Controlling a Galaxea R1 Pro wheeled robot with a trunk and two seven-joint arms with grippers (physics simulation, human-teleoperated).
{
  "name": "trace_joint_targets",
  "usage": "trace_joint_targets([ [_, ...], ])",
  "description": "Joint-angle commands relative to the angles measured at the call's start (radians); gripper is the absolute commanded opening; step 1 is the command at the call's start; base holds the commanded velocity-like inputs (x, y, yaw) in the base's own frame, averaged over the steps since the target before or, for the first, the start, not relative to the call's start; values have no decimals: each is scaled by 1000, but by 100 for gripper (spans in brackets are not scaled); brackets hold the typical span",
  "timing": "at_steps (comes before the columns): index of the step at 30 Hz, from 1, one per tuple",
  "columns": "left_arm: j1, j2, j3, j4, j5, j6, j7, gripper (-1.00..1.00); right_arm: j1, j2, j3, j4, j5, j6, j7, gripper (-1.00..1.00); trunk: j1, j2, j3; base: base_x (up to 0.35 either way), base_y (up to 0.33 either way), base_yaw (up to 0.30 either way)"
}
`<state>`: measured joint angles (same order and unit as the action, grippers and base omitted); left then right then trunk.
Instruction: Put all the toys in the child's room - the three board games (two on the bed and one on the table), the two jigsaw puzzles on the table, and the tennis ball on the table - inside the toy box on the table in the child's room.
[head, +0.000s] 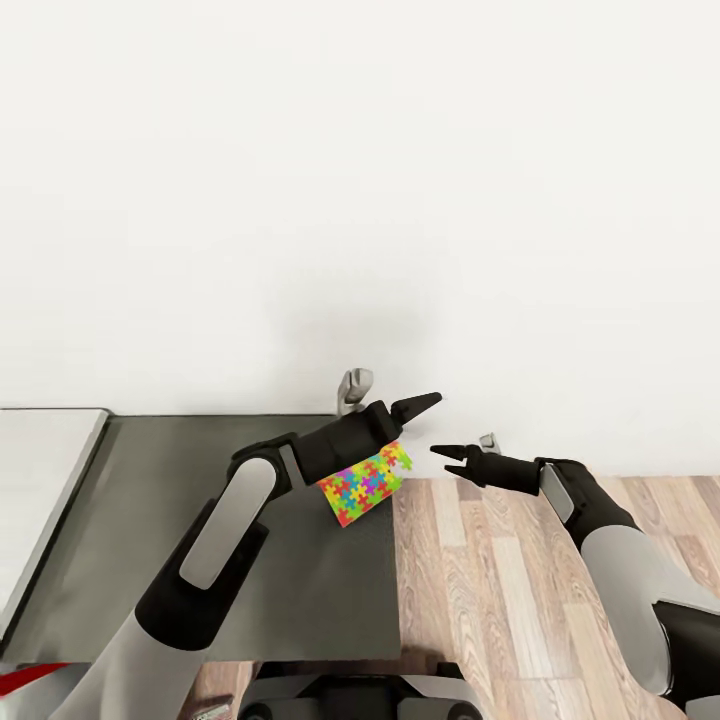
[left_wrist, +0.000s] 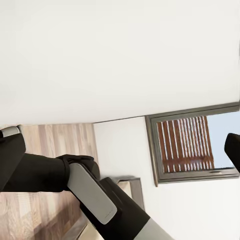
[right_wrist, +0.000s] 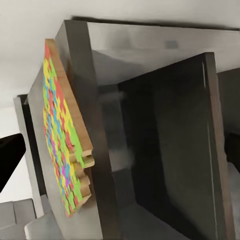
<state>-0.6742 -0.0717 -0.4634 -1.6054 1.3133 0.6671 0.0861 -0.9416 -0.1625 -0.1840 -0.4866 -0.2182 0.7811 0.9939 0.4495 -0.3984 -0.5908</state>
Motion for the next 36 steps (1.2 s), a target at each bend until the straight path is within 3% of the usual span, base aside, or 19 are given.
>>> trace_joint_targets([
  [1,-1,0,0,-1,10,3,9,100,0,0,-2,0,-1,5,2,100,1,-2,-1,0,0,170],
  [36,-1,0,0,-1,10,3,9,100,8,1,-1,8,-21,5,0,100,1,-2,-1,0,0,29],
])
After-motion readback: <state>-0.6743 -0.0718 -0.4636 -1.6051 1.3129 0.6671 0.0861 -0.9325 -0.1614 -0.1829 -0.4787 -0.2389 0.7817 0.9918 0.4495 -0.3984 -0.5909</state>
